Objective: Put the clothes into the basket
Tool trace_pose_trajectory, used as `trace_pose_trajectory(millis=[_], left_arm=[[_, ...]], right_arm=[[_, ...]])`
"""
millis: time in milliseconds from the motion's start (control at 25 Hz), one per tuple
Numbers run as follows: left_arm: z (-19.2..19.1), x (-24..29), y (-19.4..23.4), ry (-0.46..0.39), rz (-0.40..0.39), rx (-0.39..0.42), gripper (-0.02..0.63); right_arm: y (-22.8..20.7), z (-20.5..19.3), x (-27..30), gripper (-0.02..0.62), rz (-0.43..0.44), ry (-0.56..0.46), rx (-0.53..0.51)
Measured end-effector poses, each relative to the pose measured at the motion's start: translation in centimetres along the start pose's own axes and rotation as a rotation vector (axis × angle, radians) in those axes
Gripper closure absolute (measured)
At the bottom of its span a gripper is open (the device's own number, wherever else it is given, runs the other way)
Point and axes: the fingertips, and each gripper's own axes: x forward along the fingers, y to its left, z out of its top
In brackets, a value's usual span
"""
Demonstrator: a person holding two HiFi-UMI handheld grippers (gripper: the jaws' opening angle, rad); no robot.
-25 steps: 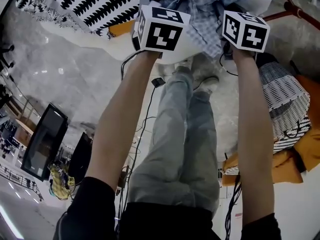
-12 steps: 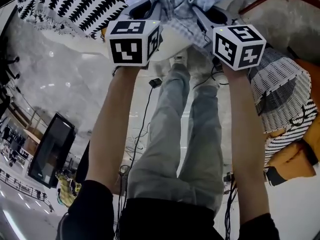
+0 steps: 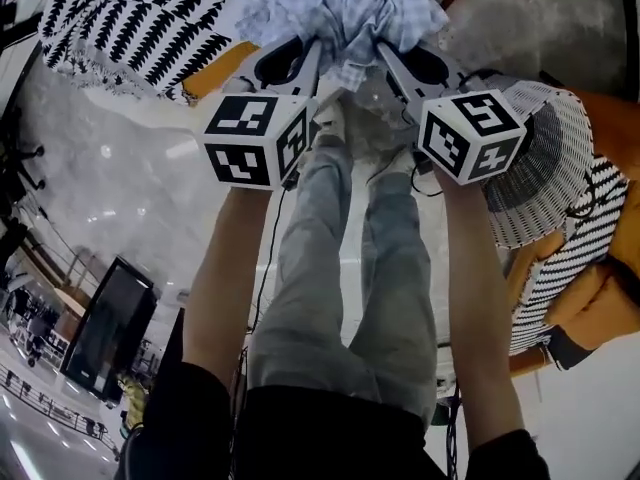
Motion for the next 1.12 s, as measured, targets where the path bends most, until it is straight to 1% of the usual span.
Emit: trace_pose_trajectory(millis=[240,480,680,800,920,1120], left_arm=[[3.1,-2.1,-7.8,-0.075,-0.088,0.072,0.558],[6.4,-5.0,-16.3,-0.126,-0.165,0.159,0.56],[9.4,-8.4,-24.1,-0.198,-0.238,0.184,0.56],[10.6,-9.4,-28.8,-0.234,-0.298,0.211,0.56],[10.9,-10.1,-34.1,-0.24,-0.378,0.254,0.561],[10.6,-11.3,-43.6,-0.213,-0.499,0.337,0.561]], right_arm=[[-1.3,2.2,-7.9,0.554,-0.061,-0.115,0.0],[-1.8,4.2,-16.3,0.555,-0.123,-0.212,0.008],[-1.5,6.1,-24.8,0.555,-0.157,-0.325,0.014],[-2.2,6.9,-29.5,0.555,-0.203,-0.404,0.016],[-3.0,6.6,-34.7,0.555,-0.275,-0.478,0.037],[-4.4,4.9,-43.9,0.555,-0.385,-0.565,0.098]])
